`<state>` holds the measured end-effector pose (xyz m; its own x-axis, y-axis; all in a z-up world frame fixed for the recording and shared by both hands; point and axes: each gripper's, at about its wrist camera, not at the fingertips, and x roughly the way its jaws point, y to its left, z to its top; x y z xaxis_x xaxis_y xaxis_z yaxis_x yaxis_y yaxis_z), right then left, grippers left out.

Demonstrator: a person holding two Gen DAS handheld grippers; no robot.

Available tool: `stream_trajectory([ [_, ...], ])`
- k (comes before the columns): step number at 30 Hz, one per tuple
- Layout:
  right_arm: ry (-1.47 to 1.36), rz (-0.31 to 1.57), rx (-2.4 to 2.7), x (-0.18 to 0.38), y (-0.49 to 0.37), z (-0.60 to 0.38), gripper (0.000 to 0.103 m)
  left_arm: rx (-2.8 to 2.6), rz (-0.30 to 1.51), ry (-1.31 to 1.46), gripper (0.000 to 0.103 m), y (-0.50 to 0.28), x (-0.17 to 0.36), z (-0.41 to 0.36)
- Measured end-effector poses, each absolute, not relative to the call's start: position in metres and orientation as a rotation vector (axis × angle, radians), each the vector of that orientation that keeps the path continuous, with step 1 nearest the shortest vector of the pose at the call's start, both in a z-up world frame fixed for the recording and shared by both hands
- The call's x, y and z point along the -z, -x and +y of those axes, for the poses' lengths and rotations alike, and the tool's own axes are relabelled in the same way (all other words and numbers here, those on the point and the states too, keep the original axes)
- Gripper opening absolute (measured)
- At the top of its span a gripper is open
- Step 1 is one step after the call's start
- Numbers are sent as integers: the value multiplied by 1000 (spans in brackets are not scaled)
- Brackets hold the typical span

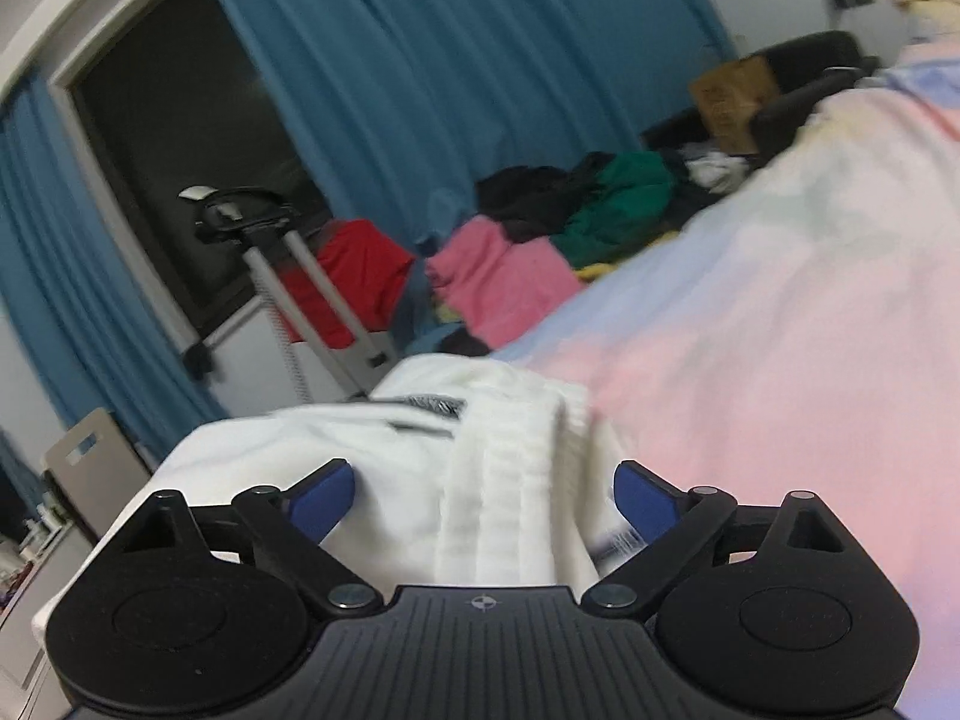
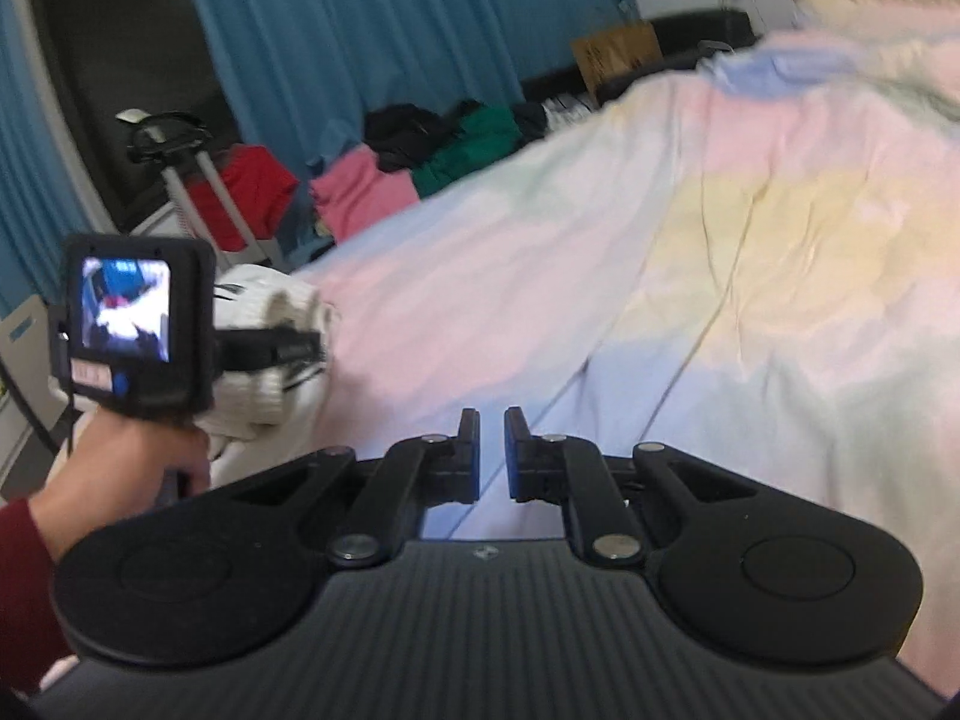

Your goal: Fold clothes

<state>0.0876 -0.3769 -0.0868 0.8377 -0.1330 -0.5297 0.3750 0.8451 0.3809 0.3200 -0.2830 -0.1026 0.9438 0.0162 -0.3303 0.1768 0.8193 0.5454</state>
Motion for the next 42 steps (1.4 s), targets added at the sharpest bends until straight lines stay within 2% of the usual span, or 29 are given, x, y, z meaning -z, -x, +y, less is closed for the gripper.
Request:
stream_trajectory([
  [1, -501, 516, 278, 91, -92, -377, 11, 68, 317, -610, 91, -327, 105, -286],
  [3, -504, 521, 275, 98, -100, -376, 11, 56, 278, -625, 70, -338, 105, -292],
  [4, -499, 524, 276, 101, -103, -376, 11, 69, 272, -615, 56, -340, 104, -292],
  [7, -513, 531, 280, 107, -109, -377, 12, 104, 253, -514, 27, -338, 89, -283],
  [8, -518, 534, 282, 109, -111, -377, 12, 108, 229, -487, 14, -333, 82, -280],
  [12, -484, 497, 285, 104, -107, -371, 12, 125, 100, -436, 8, -296, 47, -264],
  [18, -431, 420, 270, 87, -91, -359, 12, 150, -13, -306, 6, -207, -21, -206],
  [25, -342, 306, 216, 56, -61, -341, 11, 145, 10, -79, 5, -102, -72, -95],
  [30, -298, 251, 136, 31, -31, -319, 11, 76, 68, 42, 5, -56, -67, -6],
  [33, -322, 296, 34, 25, -19, -298, 11, 33, 147, 107, 5, -51, -45, 41],
  [37, -235, 373, -107, 33, -16, -256, 12, -37, 298, 220, 5, -68, -8, 96],
  [42, -94, 458, -202, 58, -29, -211, 17, -88, 334, 282, 6, -73, 14, 142],
])
